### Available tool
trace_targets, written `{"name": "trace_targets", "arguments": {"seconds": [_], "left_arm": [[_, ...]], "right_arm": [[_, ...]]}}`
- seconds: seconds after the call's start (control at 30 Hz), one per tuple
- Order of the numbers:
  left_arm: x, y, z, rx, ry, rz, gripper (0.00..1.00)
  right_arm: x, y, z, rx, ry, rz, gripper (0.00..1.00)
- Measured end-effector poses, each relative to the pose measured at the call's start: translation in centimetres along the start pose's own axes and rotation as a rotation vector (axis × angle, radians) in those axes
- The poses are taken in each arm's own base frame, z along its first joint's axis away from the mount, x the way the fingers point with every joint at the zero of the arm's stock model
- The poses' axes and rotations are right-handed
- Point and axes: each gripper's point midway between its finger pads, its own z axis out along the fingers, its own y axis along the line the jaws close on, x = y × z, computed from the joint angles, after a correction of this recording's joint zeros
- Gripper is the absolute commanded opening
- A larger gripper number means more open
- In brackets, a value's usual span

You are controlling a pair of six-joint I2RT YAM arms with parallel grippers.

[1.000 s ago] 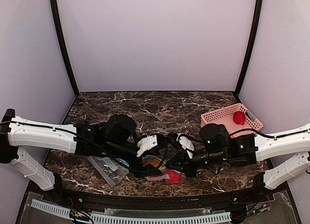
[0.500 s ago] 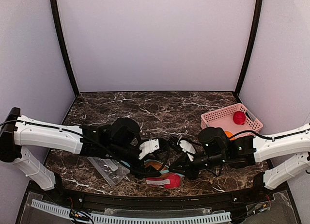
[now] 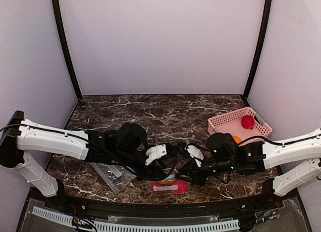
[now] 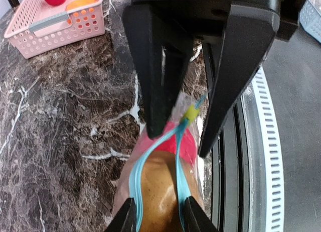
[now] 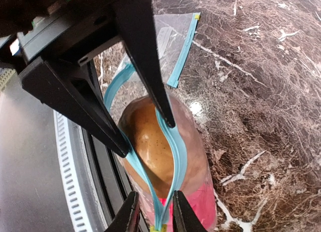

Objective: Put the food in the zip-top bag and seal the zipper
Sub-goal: Pass from the right arm to the left, then pass from the left arm to the right

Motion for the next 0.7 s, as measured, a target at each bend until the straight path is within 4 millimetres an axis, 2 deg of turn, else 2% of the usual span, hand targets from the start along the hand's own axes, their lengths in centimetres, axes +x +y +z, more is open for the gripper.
{"name": "trace_targets", "arguments": {"seconds": [0.1, 0.27, 0.43, 0.53, 0.63, 0.67, 0.7], "left_arm": [[-0.1, -0.1, 0.2, 0.000, -0.004, 0.011, 0.26], [-0.2, -0.5, 0.3, 0.006, -0.006, 0.018, 0.21], [-0.2, -0.5, 0.3, 0.006, -0.007, 0.014, 0.19], [-0.2, -0.4, 0.3, 0.003, -0.006, 0.011, 0.18], [-0.2, -0.4, 0.3, 0.001, -0.006, 0.007, 0.18], [-0.2, -0.4, 0.3, -0.001, -0.005, 0.006, 0.18], [-0.2, -0.4, 0.3, -0.001, -0.005, 0.006, 0.18]], "right_arm": [[-0.8, 0.0, -0.7, 0.006, -0.057, -0.006, 0.58], [-2.1, 0.2, -2.6, 0.005, -0.160, 0.014, 0.68], [-0.3, -0.6, -3.2, 0.028, -0.161, 0.048, 0.74], [0.6, -1.0, -3.3, 0.039, -0.148, 0.065, 0.74], [1.4, -1.3, -3.3, 0.046, -0.133, 0.071, 0.69], [2.4, -1.6, -3.2, 0.058, -0.107, 0.077, 0.59], [2.4, -1.6, -3.2, 0.058, -0.107, 0.077, 0.56]]}}
